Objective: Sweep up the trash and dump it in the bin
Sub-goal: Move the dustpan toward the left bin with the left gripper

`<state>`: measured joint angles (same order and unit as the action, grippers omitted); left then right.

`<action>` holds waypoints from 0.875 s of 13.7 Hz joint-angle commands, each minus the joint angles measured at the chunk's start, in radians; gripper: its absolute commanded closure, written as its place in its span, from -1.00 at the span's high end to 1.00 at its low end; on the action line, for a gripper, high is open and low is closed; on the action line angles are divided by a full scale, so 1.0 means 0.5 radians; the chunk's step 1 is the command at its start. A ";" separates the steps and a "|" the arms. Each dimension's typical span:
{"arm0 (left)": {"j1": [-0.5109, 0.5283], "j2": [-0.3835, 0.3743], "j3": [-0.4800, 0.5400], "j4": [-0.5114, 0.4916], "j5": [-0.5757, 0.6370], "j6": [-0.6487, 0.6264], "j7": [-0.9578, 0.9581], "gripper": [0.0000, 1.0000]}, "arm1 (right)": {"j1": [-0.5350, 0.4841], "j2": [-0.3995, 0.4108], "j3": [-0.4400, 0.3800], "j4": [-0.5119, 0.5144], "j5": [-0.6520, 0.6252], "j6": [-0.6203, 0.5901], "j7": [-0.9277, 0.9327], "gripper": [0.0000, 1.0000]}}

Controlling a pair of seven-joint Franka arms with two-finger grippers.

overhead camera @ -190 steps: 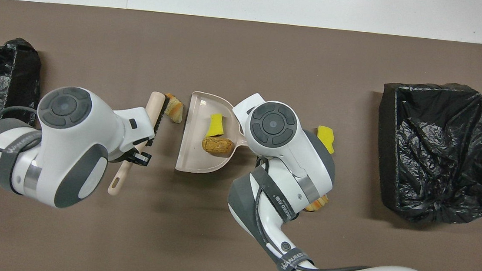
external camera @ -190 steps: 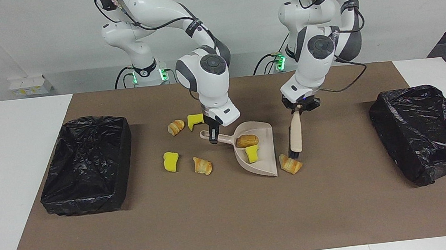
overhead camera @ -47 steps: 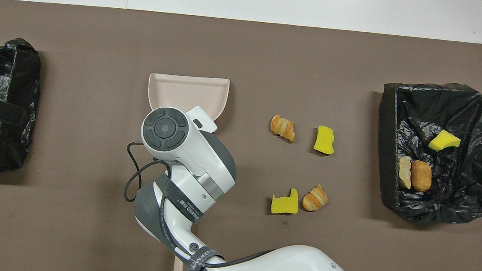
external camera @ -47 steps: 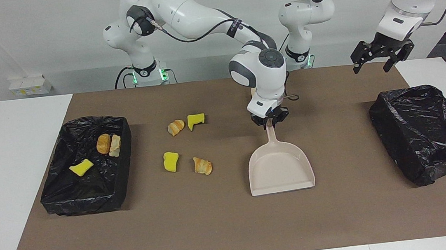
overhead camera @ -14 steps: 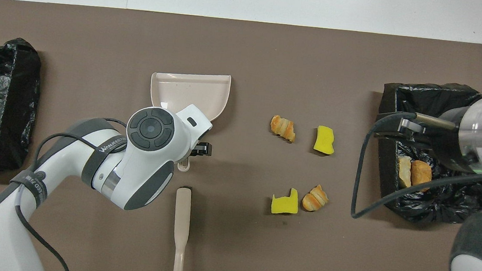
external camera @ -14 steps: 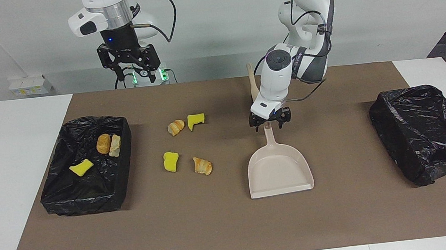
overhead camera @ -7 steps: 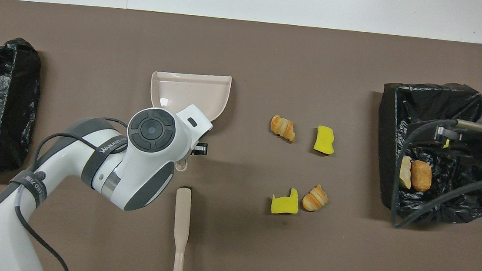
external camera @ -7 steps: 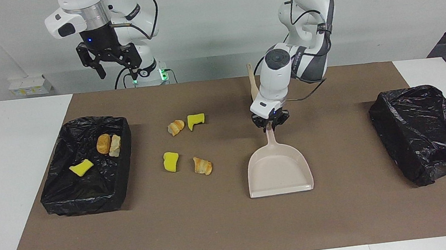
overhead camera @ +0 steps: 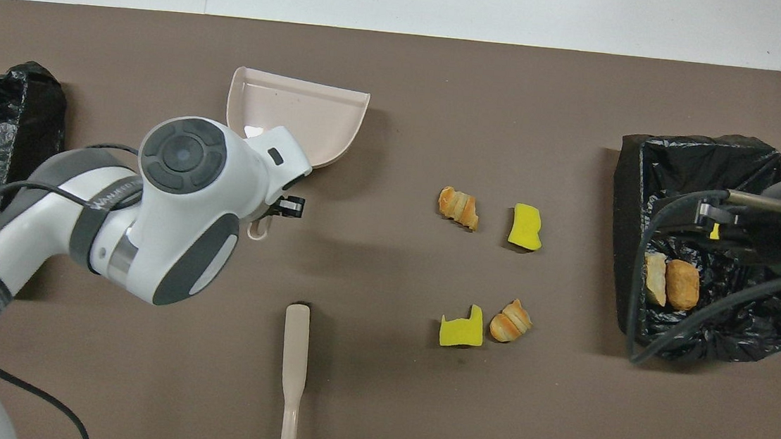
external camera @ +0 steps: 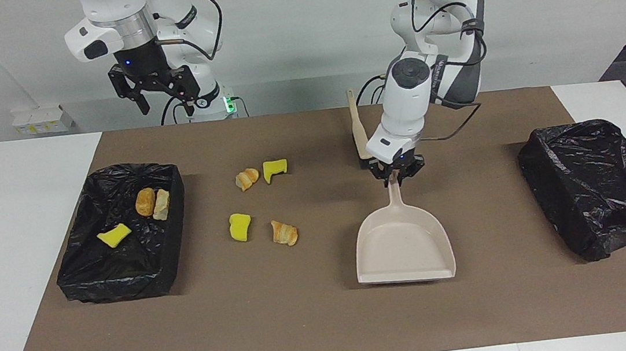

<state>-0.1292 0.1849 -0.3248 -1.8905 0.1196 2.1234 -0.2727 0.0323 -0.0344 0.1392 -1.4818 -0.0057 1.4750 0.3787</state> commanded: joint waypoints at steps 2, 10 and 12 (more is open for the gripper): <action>0.056 -0.014 0.192 0.063 0.003 -0.050 0.670 -1.00 | 0.003 -0.002 0.025 0.000 0.024 -0.023 -0.043 1.00; 0.225 -0.029 0.465 0.035 -0.086 -0.218 2.136 -1.00 | 0.484 -0.284 0.038 -0.603 0.223 0.141 0.303 0.98; 0.225 -0.038 0.548 0.017 -0.086 -0.246 2.492 -1.00 | 0.704 -0.330 0.041 -0.773 0.226 0.246 0.518 0.92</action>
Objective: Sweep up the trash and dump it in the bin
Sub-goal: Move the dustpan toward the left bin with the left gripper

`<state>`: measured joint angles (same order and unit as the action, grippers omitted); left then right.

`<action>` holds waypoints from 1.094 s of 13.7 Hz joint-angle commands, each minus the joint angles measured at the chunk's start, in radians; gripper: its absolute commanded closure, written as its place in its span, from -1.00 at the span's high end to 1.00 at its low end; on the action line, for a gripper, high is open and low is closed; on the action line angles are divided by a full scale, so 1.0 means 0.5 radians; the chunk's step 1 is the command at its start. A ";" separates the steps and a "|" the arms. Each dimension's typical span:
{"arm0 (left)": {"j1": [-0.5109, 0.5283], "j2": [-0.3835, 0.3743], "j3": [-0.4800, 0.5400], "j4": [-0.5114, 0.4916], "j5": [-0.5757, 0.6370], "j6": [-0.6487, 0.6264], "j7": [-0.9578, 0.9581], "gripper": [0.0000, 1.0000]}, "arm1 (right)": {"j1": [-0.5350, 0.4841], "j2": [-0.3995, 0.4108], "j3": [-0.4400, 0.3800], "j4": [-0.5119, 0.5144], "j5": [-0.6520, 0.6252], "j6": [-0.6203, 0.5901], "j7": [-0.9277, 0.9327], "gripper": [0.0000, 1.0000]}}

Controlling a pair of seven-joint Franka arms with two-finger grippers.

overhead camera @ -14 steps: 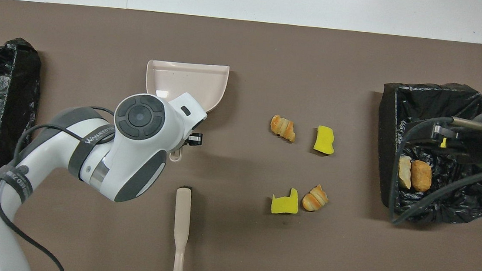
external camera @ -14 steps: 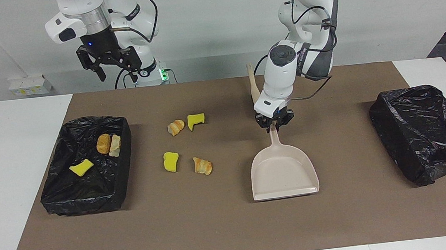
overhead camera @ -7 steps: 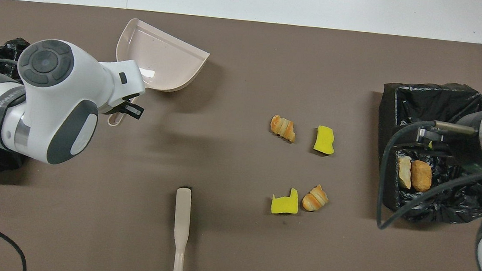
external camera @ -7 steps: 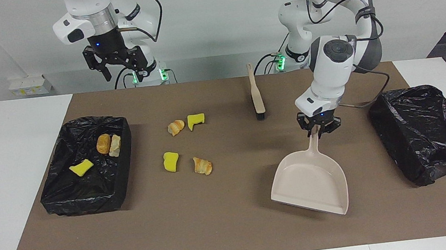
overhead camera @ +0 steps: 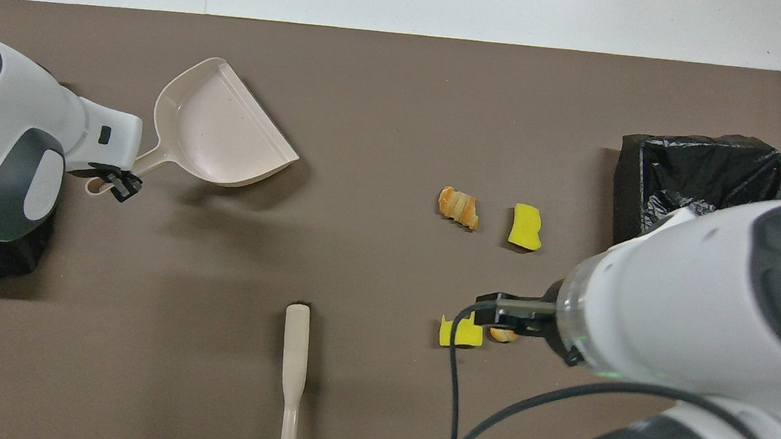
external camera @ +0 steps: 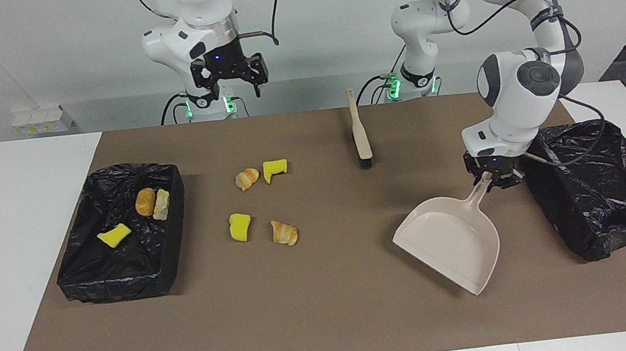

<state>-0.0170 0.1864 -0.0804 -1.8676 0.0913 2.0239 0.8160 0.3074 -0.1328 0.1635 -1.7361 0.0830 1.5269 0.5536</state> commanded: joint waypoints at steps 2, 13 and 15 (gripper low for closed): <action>0.003 -0.048 0.157 -0.054 -0.029 -0.017 0.847 -1.00 | 0.430 -0.118 -0.008 -0.399 0.049 0.350 0.505 0.91; -0.030 -0.143 0.256 -0.385 -0.020 0.232 1.697 -1.00 | 1.140 0.529 -0.011 -0.495 -0.010 1.133 1.126 0.86; -0.031 -0.146 0.256 -0.428 -0.020 0.241 1.703 -1.00 | 1.204 0.554 -0.011 -0.623 -0.010 1.317 1.123 0.86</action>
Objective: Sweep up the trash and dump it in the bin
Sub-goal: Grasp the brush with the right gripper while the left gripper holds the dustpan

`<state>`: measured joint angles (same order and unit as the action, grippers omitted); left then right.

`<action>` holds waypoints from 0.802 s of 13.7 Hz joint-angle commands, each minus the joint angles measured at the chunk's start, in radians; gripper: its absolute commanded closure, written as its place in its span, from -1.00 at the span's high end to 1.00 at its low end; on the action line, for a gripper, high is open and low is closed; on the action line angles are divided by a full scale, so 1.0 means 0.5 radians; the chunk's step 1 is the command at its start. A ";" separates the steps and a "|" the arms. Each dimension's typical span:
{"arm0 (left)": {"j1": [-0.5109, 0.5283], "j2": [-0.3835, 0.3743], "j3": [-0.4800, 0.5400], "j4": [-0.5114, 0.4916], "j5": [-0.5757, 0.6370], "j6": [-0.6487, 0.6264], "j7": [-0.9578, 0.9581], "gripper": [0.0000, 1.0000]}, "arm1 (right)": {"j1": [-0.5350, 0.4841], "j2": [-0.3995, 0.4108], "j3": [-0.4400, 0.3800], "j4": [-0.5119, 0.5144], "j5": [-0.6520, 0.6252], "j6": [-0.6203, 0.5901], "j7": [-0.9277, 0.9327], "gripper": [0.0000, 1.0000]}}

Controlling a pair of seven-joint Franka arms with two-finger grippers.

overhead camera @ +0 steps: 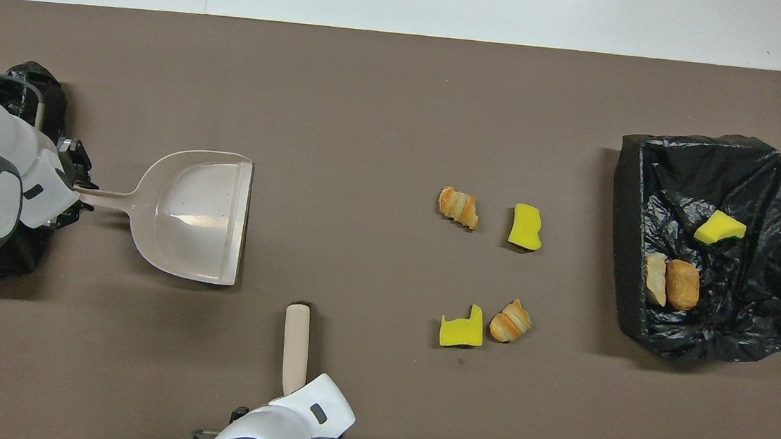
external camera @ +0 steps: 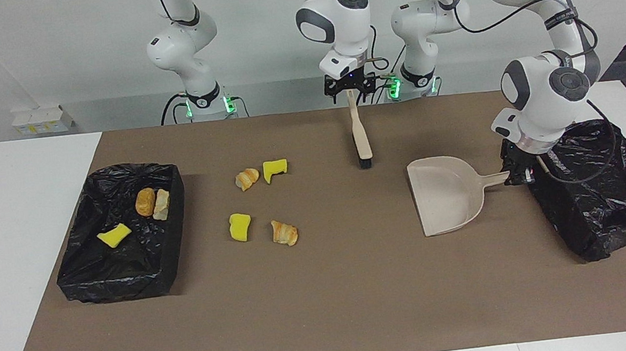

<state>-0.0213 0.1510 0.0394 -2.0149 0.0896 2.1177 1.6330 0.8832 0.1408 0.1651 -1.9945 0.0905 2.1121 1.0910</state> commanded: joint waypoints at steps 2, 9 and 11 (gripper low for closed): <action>-0.022 -0.084 0.016 -0.207 -0.017 0.151 0.066 -1.00 | 0.083 -0.030 -0.011 -0.241 -0.028 0.249 -0.022 0.86; -0.022 -0.099 0.016 -0.241 -0.017 0.133 0.075 -1.00 | 0.166 0.037 -0.011 -0.263 -0.028 0.369 0.018 0.53; -0.022 -0.100 0.016 -0.241 -0.017 0.136 0.069 -1.00 | 0.166 0.037 -0.011 -0.257 -0.028 0.366 0.021 -0.30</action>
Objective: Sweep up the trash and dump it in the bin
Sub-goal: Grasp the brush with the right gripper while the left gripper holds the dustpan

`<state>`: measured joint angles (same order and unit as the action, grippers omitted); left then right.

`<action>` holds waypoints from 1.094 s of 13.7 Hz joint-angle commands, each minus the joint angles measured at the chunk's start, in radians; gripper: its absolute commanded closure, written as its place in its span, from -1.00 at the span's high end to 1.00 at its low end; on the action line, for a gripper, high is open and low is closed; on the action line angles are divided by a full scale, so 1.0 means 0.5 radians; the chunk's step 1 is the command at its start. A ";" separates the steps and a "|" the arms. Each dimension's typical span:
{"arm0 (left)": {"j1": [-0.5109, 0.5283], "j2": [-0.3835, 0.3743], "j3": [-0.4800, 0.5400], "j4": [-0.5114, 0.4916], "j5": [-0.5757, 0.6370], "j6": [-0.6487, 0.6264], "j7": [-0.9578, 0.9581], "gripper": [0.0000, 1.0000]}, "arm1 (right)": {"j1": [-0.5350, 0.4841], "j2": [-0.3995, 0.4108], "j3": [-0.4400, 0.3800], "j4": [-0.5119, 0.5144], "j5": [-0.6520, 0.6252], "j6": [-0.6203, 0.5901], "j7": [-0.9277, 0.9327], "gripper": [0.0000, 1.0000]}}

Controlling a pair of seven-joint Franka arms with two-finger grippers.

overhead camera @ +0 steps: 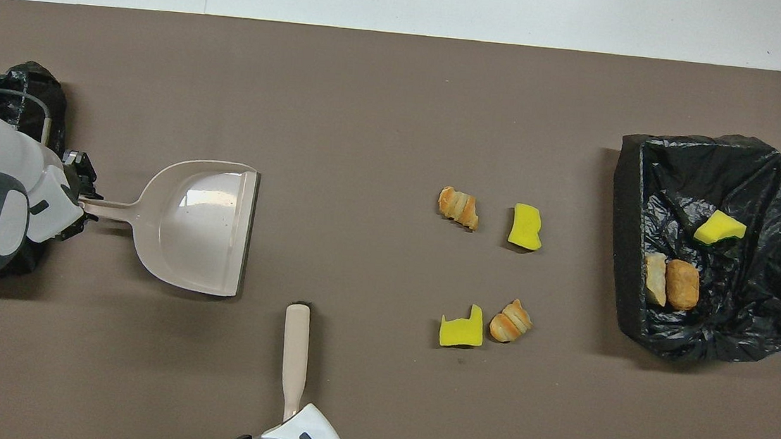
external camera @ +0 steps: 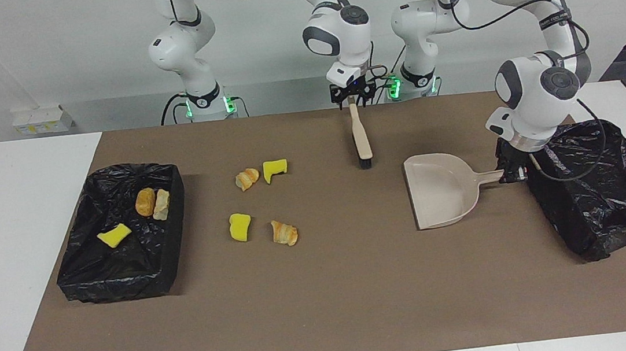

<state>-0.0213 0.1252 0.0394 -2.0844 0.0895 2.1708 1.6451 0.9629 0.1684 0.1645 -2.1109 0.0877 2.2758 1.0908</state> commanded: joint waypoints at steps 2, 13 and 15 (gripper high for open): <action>-0.022 -0.048 0.019 -0.102 -0.016 0.043 0.042 -1.00 | 0.007 -0.018 -0.013 -0.024 -0.040 0.038 -0.015 -0.98; -0.184 0.084 -0.069 0.205 -0.026 -0.120 -0.593 -1.00 | -0.373 -0.777 -0.025 -0.483 -0.043 -0.266 0.165 -1.00; -0.191 0.087 -0.189 0.217 -0.020 -0.123 -0.740 -1.00 | -0.480 -0.974 -0.025 -0.698 -0.043 -0.464 0.181 -1.00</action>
<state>-0.1019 0.1531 -0.0247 -2.0119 0.0867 2.1404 1.3408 0.7658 -0.1812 0.1428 -2.3075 0.0841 2.0814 1.1461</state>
